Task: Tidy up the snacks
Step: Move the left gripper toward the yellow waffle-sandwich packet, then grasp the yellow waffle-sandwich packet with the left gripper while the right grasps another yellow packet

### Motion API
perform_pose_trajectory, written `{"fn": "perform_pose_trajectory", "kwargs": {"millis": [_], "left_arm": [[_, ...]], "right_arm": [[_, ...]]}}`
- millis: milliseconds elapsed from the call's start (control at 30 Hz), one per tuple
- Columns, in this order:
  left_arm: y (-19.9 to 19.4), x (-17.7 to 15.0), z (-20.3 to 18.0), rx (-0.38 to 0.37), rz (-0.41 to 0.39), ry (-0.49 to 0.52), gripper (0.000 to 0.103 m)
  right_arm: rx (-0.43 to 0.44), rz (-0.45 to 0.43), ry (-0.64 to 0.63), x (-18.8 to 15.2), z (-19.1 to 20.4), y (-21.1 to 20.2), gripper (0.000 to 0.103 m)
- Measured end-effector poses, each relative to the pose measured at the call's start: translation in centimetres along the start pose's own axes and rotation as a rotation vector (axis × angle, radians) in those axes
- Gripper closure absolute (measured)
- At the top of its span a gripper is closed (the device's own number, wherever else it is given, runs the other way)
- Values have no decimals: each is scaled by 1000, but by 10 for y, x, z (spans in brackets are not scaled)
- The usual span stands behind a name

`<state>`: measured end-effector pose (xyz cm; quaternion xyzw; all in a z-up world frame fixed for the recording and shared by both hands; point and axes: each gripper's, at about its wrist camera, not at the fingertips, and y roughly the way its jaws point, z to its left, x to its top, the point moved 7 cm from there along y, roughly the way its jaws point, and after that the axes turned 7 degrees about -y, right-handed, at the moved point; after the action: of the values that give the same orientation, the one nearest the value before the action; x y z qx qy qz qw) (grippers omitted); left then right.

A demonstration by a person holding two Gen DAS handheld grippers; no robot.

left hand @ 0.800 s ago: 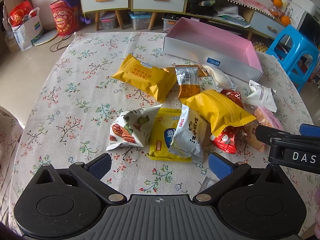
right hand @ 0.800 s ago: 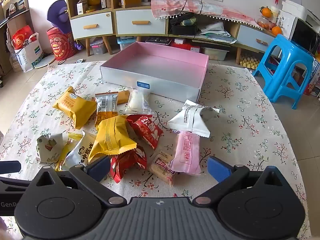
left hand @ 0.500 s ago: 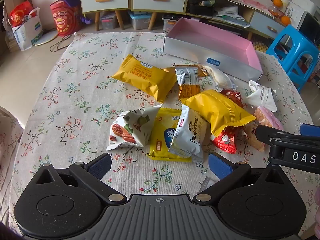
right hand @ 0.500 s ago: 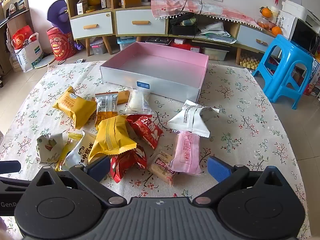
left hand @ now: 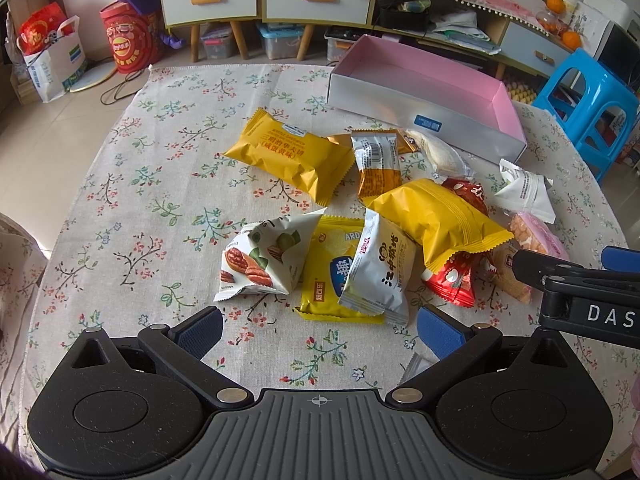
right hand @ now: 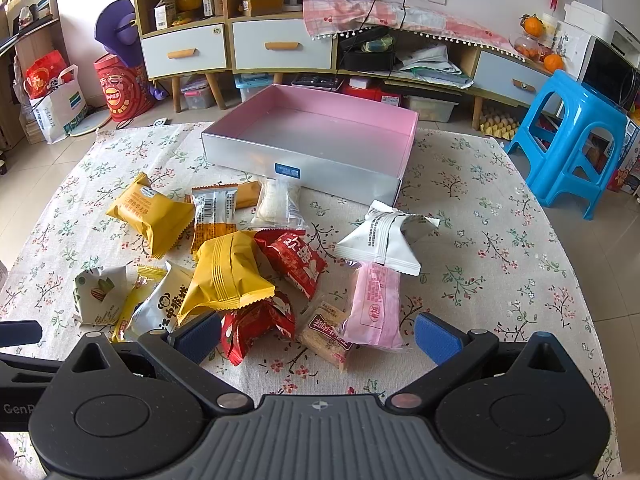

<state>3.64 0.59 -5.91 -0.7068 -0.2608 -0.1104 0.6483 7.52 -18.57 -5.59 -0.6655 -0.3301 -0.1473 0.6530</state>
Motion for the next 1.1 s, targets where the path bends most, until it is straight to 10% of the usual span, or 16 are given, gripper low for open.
{"fn": "perform_pose_trajectory", "kwargs": {"millis": [500, 1100], "left_arm": [[25, 43, 26, -17, -37, 53, 0], [77, 91, 46, -175, -72, -195, 1]], "right_arm": [[175, -46, 18, 25, -11, 8, 11], [461, 1, 36, 46, 20, 43, 23]]}}
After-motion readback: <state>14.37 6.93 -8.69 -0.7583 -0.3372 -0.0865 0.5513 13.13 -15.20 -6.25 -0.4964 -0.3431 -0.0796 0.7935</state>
